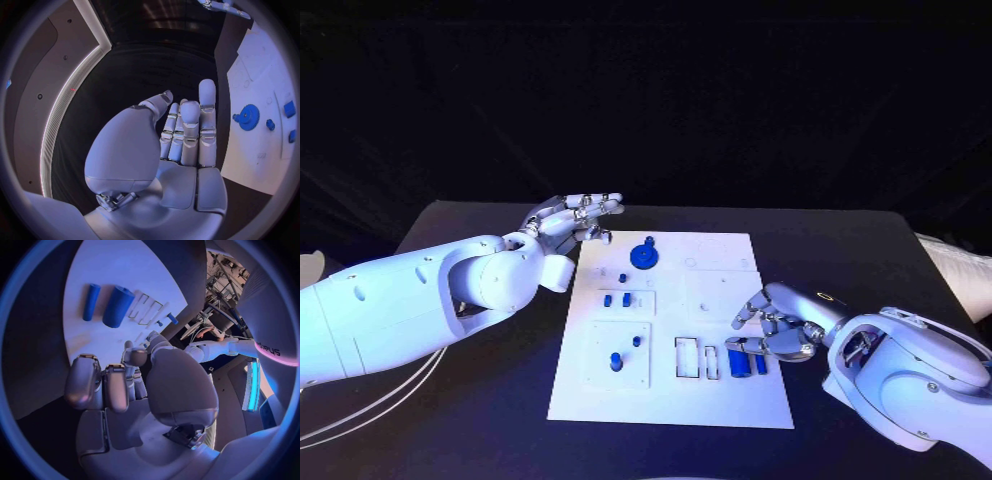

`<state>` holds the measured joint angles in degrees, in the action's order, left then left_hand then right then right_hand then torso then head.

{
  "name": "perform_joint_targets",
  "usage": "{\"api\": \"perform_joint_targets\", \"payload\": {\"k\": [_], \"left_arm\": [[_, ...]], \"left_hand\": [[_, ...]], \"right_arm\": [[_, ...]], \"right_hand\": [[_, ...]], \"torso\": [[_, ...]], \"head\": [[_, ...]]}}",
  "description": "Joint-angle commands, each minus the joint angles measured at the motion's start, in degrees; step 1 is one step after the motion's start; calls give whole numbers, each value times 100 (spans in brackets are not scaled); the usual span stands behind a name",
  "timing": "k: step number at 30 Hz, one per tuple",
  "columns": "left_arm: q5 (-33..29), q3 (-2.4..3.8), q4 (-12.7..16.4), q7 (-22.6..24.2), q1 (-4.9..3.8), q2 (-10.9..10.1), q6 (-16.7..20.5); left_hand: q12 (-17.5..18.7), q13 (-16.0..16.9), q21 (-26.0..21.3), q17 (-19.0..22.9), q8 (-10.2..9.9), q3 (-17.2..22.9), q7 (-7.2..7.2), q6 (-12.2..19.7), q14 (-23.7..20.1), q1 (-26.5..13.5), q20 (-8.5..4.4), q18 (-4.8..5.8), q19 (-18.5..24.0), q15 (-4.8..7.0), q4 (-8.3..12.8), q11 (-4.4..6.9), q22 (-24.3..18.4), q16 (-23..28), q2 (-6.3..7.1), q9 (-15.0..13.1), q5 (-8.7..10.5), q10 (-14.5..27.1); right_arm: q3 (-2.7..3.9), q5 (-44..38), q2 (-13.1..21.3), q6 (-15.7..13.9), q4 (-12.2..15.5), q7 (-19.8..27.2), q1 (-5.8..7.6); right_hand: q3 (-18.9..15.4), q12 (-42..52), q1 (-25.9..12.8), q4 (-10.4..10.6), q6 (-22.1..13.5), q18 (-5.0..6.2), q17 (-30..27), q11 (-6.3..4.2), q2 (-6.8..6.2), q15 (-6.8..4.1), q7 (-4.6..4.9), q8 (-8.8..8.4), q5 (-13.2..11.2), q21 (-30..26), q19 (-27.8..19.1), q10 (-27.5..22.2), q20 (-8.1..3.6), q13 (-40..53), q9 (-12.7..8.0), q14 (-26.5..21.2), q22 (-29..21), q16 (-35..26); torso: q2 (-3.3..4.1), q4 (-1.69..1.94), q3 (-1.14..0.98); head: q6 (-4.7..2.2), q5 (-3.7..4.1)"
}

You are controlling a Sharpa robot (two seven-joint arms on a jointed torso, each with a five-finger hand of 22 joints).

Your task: Assemble the parts on the task board

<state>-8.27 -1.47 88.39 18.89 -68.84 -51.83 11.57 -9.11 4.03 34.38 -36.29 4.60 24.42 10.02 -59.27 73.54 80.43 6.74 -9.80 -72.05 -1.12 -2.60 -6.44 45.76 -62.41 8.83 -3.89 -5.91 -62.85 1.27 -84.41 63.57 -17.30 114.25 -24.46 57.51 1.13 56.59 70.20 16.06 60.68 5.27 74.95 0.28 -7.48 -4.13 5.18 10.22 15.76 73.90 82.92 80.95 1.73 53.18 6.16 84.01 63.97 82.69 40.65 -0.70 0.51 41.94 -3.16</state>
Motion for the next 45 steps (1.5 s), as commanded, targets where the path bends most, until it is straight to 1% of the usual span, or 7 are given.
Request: {"api": "perform_joint_targets", "payload": {"k": [1,5,8,11,17,33,45], "left_arm": [[38,-3,11,16,-2,15,-126],[38,-8,-2,16,0,29,-132],[38,-15,-9,14,5,34,-135],[38,-19,-15,15,8,32,-133],[38,-22,-13,15,10,22,-133],[38,-22,-1,2,10,9,-151],[38,-23,4,-21,10,12,-158]], "left_hand": [[-32,-6,-27,5,5,0,29,18,-52,-1,-11,-60,12,-1,21,9,-8,-18,-37,3,-33,48],[-32,-6,-27,5,5,0,29,18,-52,-1,-11,-60,12,-1,21,9,-8,-18,-37,3,-33,48],[-32,-6,-27,5,5,0,29,18,-52,-1,-11,-60,12,-1,21,9,-8,-18,-37,3,-33,48],[-36,-6,-30,7,7,1,29,17,-55,-4,-10,-60,13,-2,22,9,-9,-20,-39,3,-32,55],[-36,-6,-30,7,7,1,29,17,-55,-4,-10,-60,13,-2,22,9,-9,-20,-39,3,-32,55],[-36,-6,-30,7,7,1,29,17,-55,-4,-10,-60,13,-2,22,9,-9,-20,-39,3,-32,55],[-42,-6,-34,13,9,-1,30,18,-61,-12,-9,-60,15,-4,21,7,-11,-21,-42,3,-31,65]], "right_arm": [[-12,-184,35,329,43,-728,-51],[-19,-332,30,340,34,-788,-100],[-22,-464,19,340,20,-809,-135],[-24,-601,0,360,6,-822,-155],[-26,-759,-69,472,-38,-837,-178],[-28,-822,-451,600,-342,-849,-317],[-30,-717,-752,602,-561,-894,-424]], "right_hand": [[-221,252,-3,44,-87,-38,436,10,137,37,20,112,39,47,18,-108,15,376,44,415,68,58],[-318,314,9,50,-124,-43,466,24,196,35,16,174,70,70,16,-140,23,501,69,418,101,79],[-403,391,46,50,-142,-50,512,21,233,37,12,243,115,107,22,-147,25,633,99,424,154,109],[-467,450,59,52,-137,-52,537,16,262,35,5,304,125,123,22,-144,25,732,129,427,177,126],[-573,555,66,54,-124,-62,585,3,313,27,-13,411,114,165,30,-126,21,897,188,434,240,158],[-627,550,82,52,-138,-60,592,0,341,25,-17,458,98,163,21,-142,19,928,219,433,237,163],[-665,559,292,17,-130,-60,595,-16,495,15,-35,595,173,175,10,-157,13,1029,317,430,255,163]], "torso": [[-25,-49,16],[-26,-50,15],[-22,-33,16],[-25,-35,26],[-22,-45,24],[-22,-37,24],[-23,-36,25]], "head": [[15,40],[17,73],[20,96],[38,78],[44,63],[71,-5],[70,-43]]}}
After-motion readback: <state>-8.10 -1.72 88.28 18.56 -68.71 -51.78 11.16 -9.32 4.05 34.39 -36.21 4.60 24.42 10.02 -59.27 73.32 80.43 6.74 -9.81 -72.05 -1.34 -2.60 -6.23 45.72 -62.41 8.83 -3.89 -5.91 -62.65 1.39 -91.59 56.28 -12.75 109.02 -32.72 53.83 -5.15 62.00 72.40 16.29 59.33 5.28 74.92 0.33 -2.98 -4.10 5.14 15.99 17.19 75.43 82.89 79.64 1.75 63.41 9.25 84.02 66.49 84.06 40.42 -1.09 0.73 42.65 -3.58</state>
